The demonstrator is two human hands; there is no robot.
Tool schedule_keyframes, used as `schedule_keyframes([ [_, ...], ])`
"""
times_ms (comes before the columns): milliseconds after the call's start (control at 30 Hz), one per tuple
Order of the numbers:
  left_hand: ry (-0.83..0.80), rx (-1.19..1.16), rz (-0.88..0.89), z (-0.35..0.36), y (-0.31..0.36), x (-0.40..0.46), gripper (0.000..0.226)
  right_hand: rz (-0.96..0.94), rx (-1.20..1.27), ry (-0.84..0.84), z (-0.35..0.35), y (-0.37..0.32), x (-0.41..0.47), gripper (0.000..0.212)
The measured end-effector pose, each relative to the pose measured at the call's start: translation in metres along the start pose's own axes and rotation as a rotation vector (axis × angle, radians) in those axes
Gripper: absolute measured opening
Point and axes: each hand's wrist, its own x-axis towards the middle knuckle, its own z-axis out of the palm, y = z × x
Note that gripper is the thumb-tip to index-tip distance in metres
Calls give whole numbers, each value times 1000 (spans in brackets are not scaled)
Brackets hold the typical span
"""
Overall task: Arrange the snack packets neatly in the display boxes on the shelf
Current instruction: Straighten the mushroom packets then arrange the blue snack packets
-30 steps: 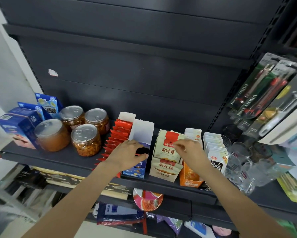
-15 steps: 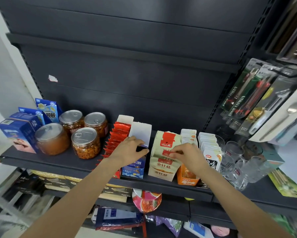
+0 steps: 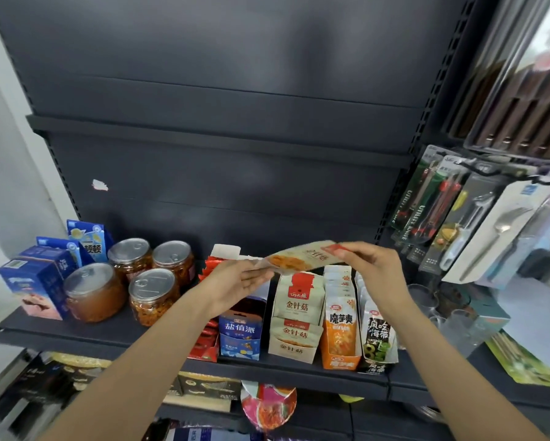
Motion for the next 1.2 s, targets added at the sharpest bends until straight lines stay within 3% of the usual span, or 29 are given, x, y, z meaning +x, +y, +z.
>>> schedule_keyframes([
  [167, -34, 51, 207, 1, 10, -13, 37, -24, -304, 69, -6, 15, -2, 37],
  [300, 89, 392, 416, 8, 10, -23, 50, 300, 269, 33, 0, 14, -10, 37],
  [367, 132, 499, 516, 11, 10, -28, 55, 312, 307, 28, 2, 19, -13, 29],
  [433, 115, 562, 549, 13, 9, -33, 57, 267, 261, 26, 5, 24, -17, 37],
  [567, 120, 668, 567, 12, 0, -39, 60, 237, 262, 51, 9, 31, -24, 49],
  [800, 125, 694, 530, 11, -11, -36, 63, 252, 263, 66, 8, 38, -31, 47],
  [1000, 160, 471, 338, 5, -15, -25, 56, 267, 374, 62, 7, 39, -34, 32],
  [1100, 113, 246, 259, 5, -18, -21, 50, 129, 73, 68, 5, 42, -35, 29],
  [1200, 91, 209, 201, 3, -22, -15, 41, -28, -279, 125, 0, 48, -31, 19],
])
